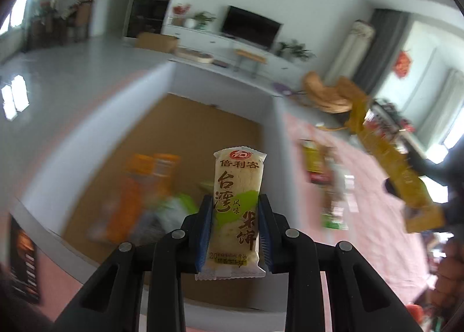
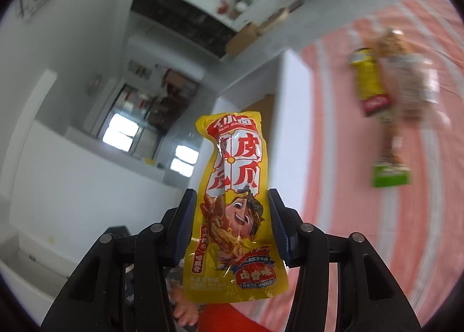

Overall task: Organize snacks
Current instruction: 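Carry both held packets over the white box and open both tools, then move both open tools back over the table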

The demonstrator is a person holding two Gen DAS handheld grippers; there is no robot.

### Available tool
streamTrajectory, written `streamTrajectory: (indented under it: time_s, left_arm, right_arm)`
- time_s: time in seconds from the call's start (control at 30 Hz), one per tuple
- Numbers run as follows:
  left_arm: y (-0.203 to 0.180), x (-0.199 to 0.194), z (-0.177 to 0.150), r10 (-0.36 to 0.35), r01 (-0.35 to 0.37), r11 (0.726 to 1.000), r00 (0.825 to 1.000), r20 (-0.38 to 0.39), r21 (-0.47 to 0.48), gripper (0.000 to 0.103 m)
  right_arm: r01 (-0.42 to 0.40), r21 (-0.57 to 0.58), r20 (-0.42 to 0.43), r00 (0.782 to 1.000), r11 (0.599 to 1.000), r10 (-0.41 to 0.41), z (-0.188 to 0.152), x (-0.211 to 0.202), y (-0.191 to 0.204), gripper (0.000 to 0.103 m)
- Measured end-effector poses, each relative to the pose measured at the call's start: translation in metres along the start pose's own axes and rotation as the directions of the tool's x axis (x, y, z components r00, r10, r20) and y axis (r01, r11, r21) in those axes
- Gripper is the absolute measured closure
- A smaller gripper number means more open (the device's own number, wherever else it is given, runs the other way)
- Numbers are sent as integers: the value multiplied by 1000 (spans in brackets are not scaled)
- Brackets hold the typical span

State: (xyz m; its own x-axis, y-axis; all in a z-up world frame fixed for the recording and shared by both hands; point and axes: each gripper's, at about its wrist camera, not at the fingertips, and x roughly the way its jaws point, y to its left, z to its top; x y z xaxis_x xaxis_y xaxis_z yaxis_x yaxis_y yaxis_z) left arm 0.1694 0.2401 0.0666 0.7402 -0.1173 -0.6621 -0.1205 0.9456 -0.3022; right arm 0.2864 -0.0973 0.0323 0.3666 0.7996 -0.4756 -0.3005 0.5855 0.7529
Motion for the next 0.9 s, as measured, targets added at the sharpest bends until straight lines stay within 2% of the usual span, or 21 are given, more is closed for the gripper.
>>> streamTrajectory:
  time_s: [0.03, 0.07, 0.1, 0.13, 0.17, 0.23, 0.33, 0.43, 0.5, 0.6, 0.7, 0.8, 0.9]
  left_arm:
    - [9, 4, 2, 59, -59, 998, 998, -8, 6, 72]
    - [15, 8, 3, 105, -105, 994, 994, -16, 8, 58]
    - [21, 13, 3, 145, -145, 989, 989, -29, 8, 26]
    - [27, 16, 1, 174, -174, 985, 984, -35, 0, 11]
    - [31, 17, -4, 187, -188, 982, 982, -26, -8, 1]
    - [32, 12, -14, 181, -181, 984, 984, -2, -9, 0]
    - [31, 9, -26, 160, -160, 987, 987, 2, -8, 0]
    - [21, 2, -38, 126, -125, 992, 992, 15, -14, 0]
    - [5, -8, -45, 105, -105, 994, 994, 21, 3, 0]
    - [-26, -21, -50, 63, -64, 997, 998, 32, 50, 0]
    - [-71, -29, -56, -1, -2, 994, 1000, 29, 110, 0]
    - [-120, -32, -74, -83, 82, 982, 997, -5, 172, 0]
    - [-163, -18, -99, -167, 186, 959, 981, -102, 214, 0]
  right_arm:
    - [-5, -25, -13, 1000, 1000, 4, -1, 15, 12, 51]
    - [0, -68, -30, 1000, 998, -2, -5, 36, 29, 49]
    - [12, -105, -41, 999, 994, -16, -8, 52, 40, 45]
    - [21, -127, -50, 998, 992, -27, -12, 61, 46, 39]
    - [28, -151, -66, 997, 988, -38, -16, 73, 52, 26]
    - [47, -167, -78, 995, 985, -61, -26, 85, 54, 25]
    - [74, -200, -69, 994, 977, -89, -34, 80, 40, 25]
    - [211, -270, 12, 976, 939, -215, -33, 52, 6, 26]
    - [345, -292, 83, 938, 892, -336, -34, 25, -31, 26]
    - [533, -275, 138, 845, 800, -516, -39, -15, -96, 26]
    - [658, -249, 151, 751, 711, -643, -49, -51, -152, 26]
    - [748, -233, 154, 660, 622, -735, -62, -82, -199, 26]
    - [785, -209, 155, 616, 584, -773, -75, -106, -225, 25]
